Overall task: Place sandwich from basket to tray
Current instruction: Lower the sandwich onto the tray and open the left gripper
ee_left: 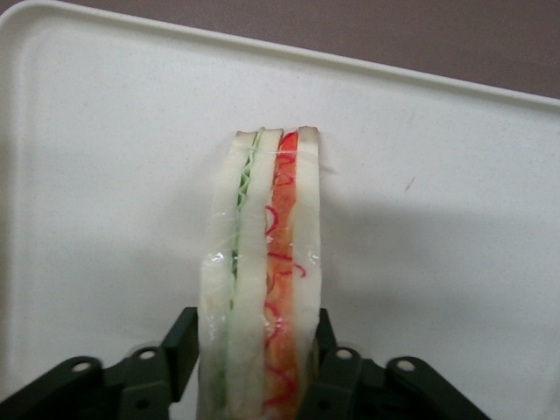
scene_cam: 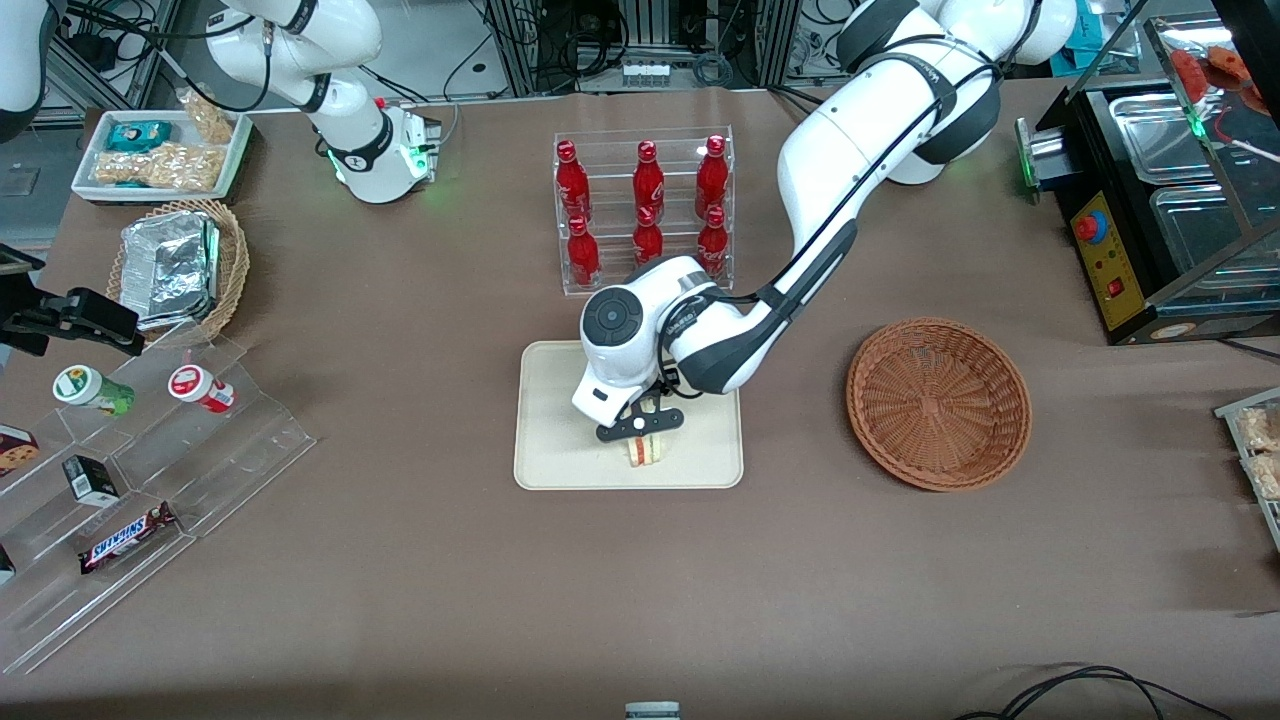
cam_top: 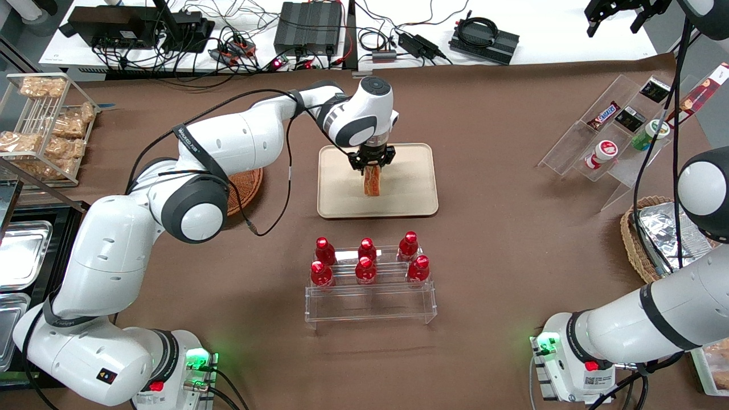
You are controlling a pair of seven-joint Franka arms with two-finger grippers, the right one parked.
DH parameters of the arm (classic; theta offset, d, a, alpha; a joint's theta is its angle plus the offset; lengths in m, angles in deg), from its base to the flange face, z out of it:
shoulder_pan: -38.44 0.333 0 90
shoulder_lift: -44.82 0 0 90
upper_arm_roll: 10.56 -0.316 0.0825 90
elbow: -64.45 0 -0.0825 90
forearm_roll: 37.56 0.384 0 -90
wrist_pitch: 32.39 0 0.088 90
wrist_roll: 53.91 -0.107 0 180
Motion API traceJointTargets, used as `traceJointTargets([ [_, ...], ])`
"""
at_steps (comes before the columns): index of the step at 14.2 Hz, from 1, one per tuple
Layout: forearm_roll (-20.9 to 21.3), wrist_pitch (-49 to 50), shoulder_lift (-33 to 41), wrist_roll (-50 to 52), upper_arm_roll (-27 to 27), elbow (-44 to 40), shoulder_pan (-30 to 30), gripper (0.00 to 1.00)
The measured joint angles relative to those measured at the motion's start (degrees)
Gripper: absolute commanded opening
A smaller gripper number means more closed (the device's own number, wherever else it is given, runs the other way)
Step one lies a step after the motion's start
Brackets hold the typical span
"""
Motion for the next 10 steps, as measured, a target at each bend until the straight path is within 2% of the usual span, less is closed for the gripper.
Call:
traceJointTargets([
  [4,0.0,3.98,0.99,0.34,0.01,-1.79,0.05,1.0],
  [6,-0.55,8.05,3.92,0.6,-0.02,-3.17,0.57,1.0],
  [10,-6.82,15.68,13.09,-2.78,-0.05,-3.62,7.5,1.0],
])
